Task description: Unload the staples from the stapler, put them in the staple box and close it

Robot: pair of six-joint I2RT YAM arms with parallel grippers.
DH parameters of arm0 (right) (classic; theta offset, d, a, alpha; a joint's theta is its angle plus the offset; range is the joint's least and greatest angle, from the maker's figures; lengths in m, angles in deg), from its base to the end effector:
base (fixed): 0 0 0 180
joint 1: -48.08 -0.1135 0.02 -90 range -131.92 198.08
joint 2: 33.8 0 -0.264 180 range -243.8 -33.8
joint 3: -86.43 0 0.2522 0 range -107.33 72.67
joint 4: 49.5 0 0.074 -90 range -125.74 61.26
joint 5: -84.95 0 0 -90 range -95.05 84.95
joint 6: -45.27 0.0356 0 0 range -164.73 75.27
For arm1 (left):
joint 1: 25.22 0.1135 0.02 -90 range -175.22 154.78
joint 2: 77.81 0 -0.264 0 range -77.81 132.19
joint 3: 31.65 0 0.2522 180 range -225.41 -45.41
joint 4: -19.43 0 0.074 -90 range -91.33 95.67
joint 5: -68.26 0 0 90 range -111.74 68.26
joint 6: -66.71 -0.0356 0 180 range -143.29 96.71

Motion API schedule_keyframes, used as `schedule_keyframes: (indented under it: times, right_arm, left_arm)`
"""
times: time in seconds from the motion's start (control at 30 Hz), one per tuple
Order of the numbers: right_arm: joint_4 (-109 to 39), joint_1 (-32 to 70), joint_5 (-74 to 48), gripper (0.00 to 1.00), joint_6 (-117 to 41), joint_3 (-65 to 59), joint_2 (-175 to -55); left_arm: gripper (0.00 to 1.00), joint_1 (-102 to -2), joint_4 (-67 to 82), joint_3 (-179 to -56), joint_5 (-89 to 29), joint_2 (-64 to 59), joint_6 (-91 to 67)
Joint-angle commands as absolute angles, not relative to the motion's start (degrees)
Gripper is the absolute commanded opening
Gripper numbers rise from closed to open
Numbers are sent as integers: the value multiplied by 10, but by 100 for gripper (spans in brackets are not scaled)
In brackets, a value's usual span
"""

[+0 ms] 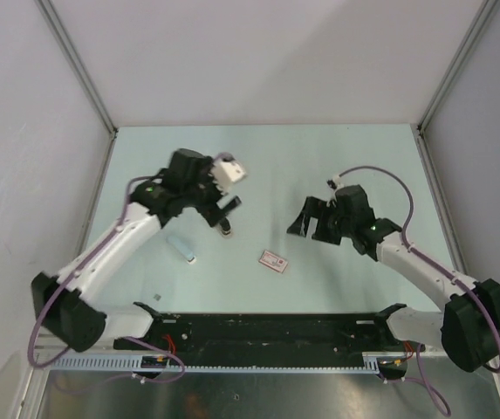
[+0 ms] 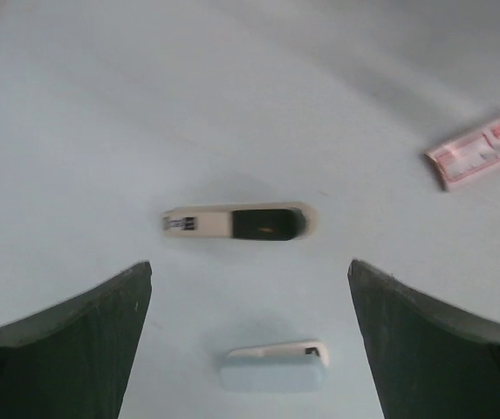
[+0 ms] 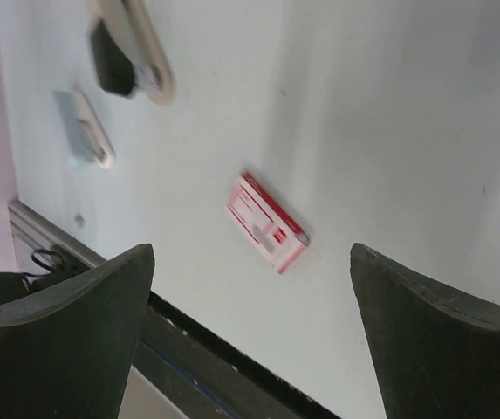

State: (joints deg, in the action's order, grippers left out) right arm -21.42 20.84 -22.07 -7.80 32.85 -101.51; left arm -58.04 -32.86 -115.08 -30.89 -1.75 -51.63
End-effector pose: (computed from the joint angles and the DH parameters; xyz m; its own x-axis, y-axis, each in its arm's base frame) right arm 0.2126 0.1212 0.2236 -0.8563 0.2054 -0.4739 -0.1450 0.7850 0.6022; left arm 0.2354 -0.1586 0.3250 -0.2233 0.7017 -0.6765 0.8359 0.4949 0.2373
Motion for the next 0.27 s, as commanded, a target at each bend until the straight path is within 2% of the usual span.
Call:
schedule_keyframes:
  times: [0.0, 0.23]
  right_arm:
    - [-195, 213, -195, 99, -125, 255, -1015]
    - [-202, 209, -186, 99, -136, 214, -1012]
  left_arm:
    - [99, -496, -371, -1150, -326, -109, -473]
    - [99, -332, -371, -1102, -380, -224, -453]
